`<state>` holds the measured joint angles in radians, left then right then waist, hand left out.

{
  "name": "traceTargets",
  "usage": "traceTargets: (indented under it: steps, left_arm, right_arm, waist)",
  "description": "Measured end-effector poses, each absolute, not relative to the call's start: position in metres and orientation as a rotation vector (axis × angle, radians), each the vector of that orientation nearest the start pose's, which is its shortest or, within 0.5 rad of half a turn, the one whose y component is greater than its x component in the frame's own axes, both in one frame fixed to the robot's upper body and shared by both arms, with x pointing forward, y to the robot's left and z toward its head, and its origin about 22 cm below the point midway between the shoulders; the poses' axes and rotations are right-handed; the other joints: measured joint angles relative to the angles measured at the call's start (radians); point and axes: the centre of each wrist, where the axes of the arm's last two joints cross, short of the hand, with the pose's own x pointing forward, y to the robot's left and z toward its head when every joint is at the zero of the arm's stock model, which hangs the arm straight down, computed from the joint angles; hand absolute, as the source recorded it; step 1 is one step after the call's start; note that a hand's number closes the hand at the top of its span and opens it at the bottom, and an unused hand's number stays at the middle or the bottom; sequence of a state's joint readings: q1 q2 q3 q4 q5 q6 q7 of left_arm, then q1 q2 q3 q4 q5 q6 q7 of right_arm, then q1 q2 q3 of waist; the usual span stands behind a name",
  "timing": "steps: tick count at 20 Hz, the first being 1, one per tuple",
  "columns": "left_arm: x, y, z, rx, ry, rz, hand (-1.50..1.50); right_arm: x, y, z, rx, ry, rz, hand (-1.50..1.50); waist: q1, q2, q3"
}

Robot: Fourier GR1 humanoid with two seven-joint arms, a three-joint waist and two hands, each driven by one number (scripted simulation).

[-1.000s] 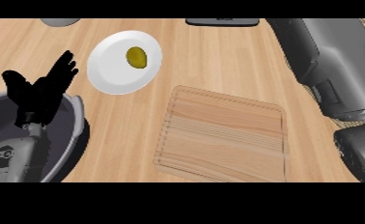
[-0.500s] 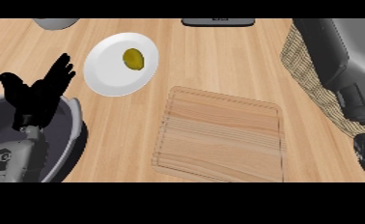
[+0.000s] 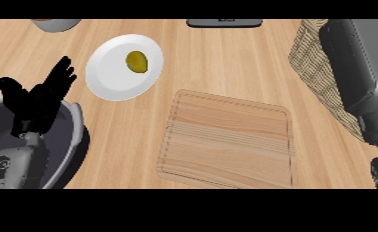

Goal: Pick the cupcake from the cutting board and place it in the basket

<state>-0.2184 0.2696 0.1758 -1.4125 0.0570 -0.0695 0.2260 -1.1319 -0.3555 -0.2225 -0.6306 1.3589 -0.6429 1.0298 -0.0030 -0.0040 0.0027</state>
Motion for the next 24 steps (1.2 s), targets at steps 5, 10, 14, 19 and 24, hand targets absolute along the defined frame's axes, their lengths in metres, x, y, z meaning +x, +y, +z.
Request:
traceTargets:
  steps: [5,10,14,19,24]
  left_arm:
    - [0.295,0.318,0.047,0.198,-1.402,-0.073,0.0]
    - [0.291,0.313,0.046,0.192,-1.414,-0.079,0.0]
    - [0.293,0.312,0.046,0.193,-1.415,-0.081,0.0]
    - [0.292,0.319,0.046,0.194,-1.414,-0.081,0.0]
    - [0.289,0.32,0.043,0.212,-1.406,-0.061,0.0]
  right_arm:
    - [0.452,-0.281,0.187,-1.689,-1.02,-0.321,-1.5]
    - [0.444,-0.293,0.164,-1.684,-1.001,-0.356,-1.5]
    - [0.439,-0.298,0.163,-1.654,-1.032,-0.391,-1.5]
    - [0.427,-0.315,0.177,-1.653,-1.09,-0.533,-1.5]
    - [0.407,-0.331,0.198,-1.633,-1.154,-0.768,-1.5]
  waist:
    - [-0.002,0.002,-0.001]
    - [0.005,0.002,0.0]
    - [0.005,0.002,0.001]
    - [-0.002,0.0,0.0]
    - [-0.02,-0.007,0.0]
